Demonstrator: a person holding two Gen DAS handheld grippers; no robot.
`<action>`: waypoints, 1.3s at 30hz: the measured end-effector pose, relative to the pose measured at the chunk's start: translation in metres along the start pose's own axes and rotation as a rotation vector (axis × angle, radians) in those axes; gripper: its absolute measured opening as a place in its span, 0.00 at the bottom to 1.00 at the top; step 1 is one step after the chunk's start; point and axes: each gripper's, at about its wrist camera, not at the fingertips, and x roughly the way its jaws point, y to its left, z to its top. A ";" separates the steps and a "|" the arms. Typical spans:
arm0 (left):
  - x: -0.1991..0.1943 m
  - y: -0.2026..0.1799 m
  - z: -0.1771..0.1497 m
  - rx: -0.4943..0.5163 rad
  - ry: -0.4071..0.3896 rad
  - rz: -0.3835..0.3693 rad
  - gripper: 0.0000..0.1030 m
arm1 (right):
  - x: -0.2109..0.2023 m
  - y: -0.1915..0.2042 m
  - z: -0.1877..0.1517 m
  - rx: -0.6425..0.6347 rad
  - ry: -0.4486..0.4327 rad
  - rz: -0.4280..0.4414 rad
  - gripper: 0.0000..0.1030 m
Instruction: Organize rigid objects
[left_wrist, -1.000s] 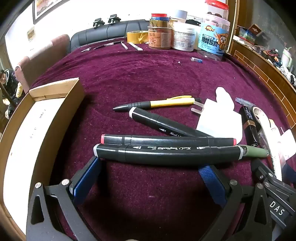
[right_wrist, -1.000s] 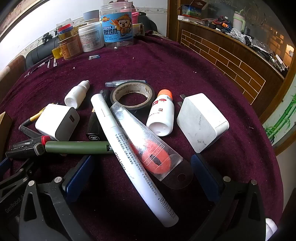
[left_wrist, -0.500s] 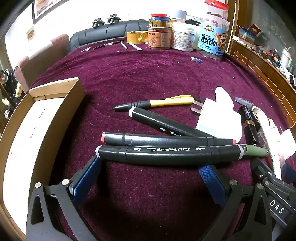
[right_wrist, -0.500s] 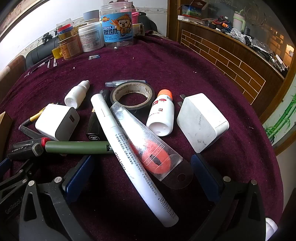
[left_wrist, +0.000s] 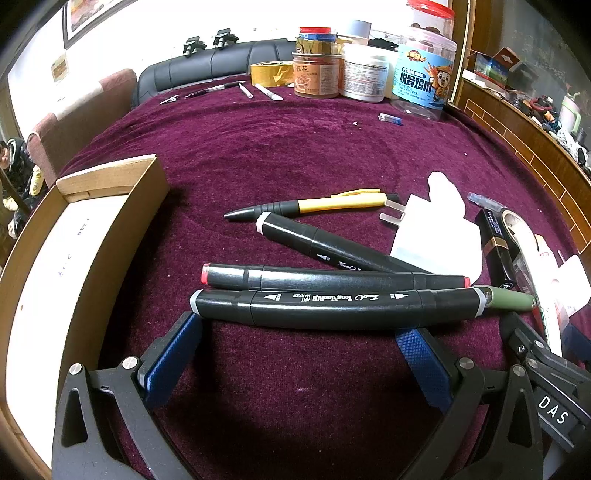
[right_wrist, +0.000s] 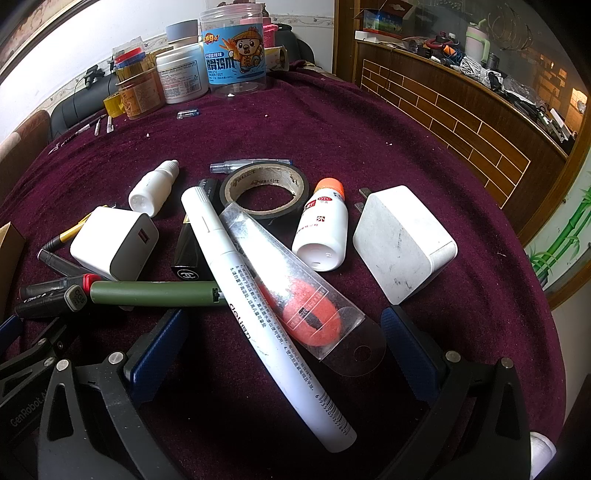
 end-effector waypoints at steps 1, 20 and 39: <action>0.000 -0.001 0.000 0.001 0.000 0.000 0.99 | 0.000 0.000 0.000 0.000 0.000 0.000 1.00; -0.003 0.001 -0.003 0.051 0.028 -0.037 0.99 | 0.000 0.000 0.000 0.000 0.000 0.000 1.00; -0.011 0.003 -0.014 0.062 0.070 -0.042 0.99 | 0.001 0.000 0.000 0.000 0.000 0.000 1.00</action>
